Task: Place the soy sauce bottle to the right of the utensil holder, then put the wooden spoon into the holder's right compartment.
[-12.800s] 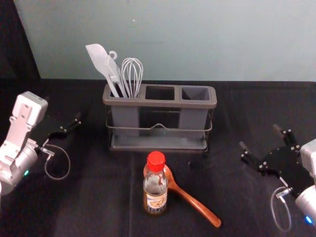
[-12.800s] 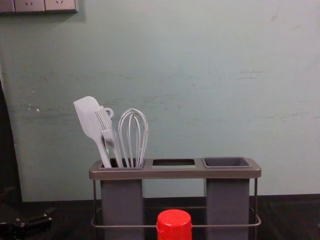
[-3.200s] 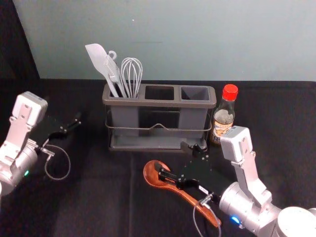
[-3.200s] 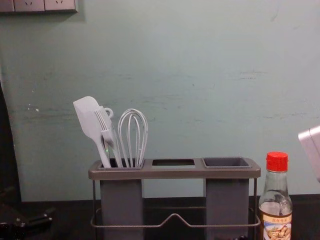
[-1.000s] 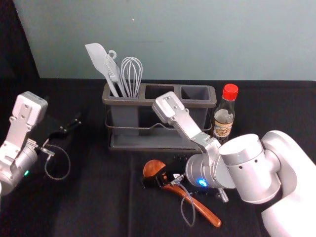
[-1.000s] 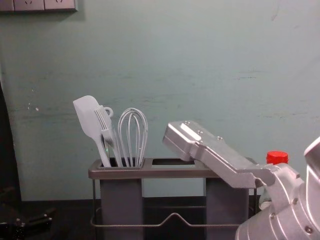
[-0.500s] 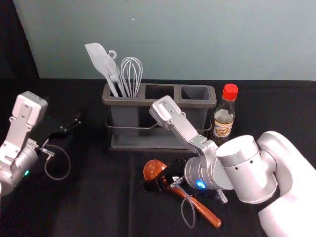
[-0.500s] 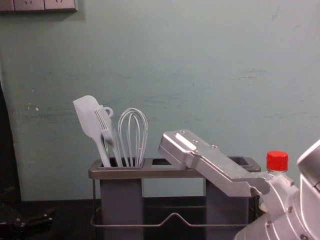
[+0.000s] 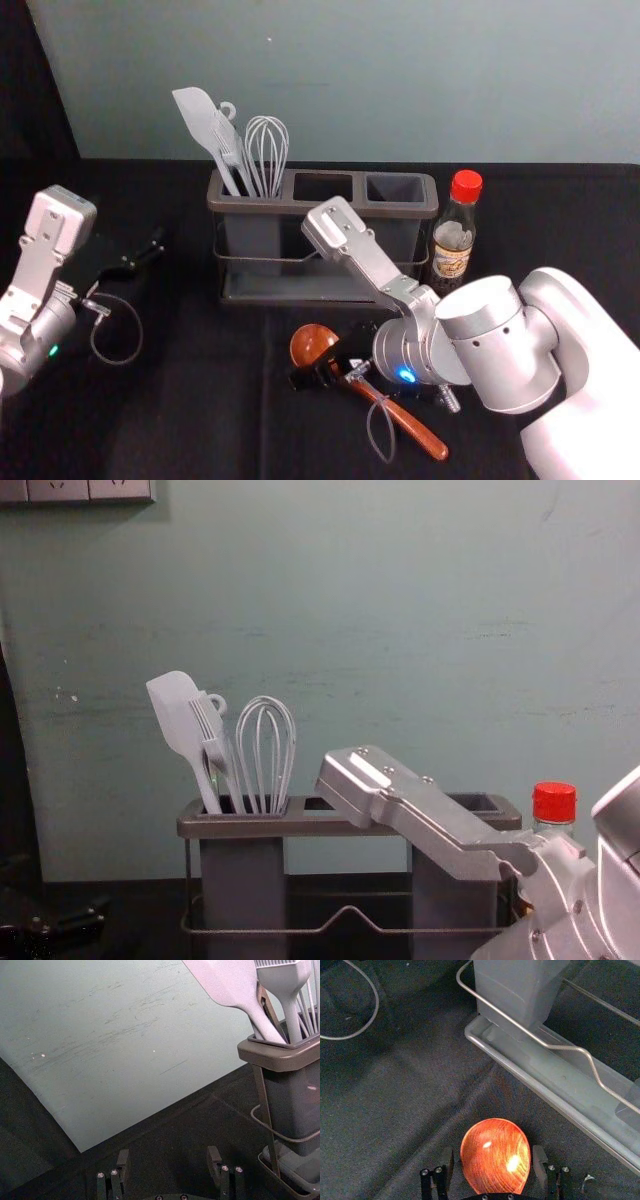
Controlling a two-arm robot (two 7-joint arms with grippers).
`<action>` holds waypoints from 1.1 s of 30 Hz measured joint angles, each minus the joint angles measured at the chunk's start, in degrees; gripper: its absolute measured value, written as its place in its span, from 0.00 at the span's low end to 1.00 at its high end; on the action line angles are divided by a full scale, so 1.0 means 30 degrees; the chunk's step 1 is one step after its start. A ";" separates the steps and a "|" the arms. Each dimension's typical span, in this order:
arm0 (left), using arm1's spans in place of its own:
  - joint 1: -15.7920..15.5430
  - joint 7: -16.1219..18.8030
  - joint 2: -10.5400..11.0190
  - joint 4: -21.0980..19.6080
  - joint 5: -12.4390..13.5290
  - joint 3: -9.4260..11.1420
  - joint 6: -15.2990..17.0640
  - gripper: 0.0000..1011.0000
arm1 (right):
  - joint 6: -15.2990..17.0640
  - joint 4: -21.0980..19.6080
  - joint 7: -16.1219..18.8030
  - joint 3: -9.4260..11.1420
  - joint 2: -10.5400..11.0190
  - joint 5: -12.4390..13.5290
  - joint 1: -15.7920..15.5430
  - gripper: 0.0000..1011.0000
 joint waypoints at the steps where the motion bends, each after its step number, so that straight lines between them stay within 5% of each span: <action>1: 0.0000 0.0000 0.0000 0.0000 0.0000 0.0001 0.0000 0.99 | -0.0012 0.0021 0.0009 0.0000 -0.0015 -0.0036 -0.0007 0.99; 17: 0.0000 0.0000 0.0000 0.0000 0.0000 0.0001 0.0001 0.99 | -0.0151 0.0287 0.0394 -0.0071 -0.0171 -0.0824 0.0029 0.99; 26: 0.0000 0.0000 0.0000 0.0000 0.0000 0.0001 0.0001 0.99 | -0.0236 0.0389 0.0605 0.0005 -0.0326 -0.1158 -0.0007 0.83; 33: 0.0000 -0.0001 0.0000 0.0000 0.0000 0.0001 0.0000 0.99 | 0.0104 -0.1420 0.0735 0.0406 -0.0018 -0.1435 -0.0515 0.83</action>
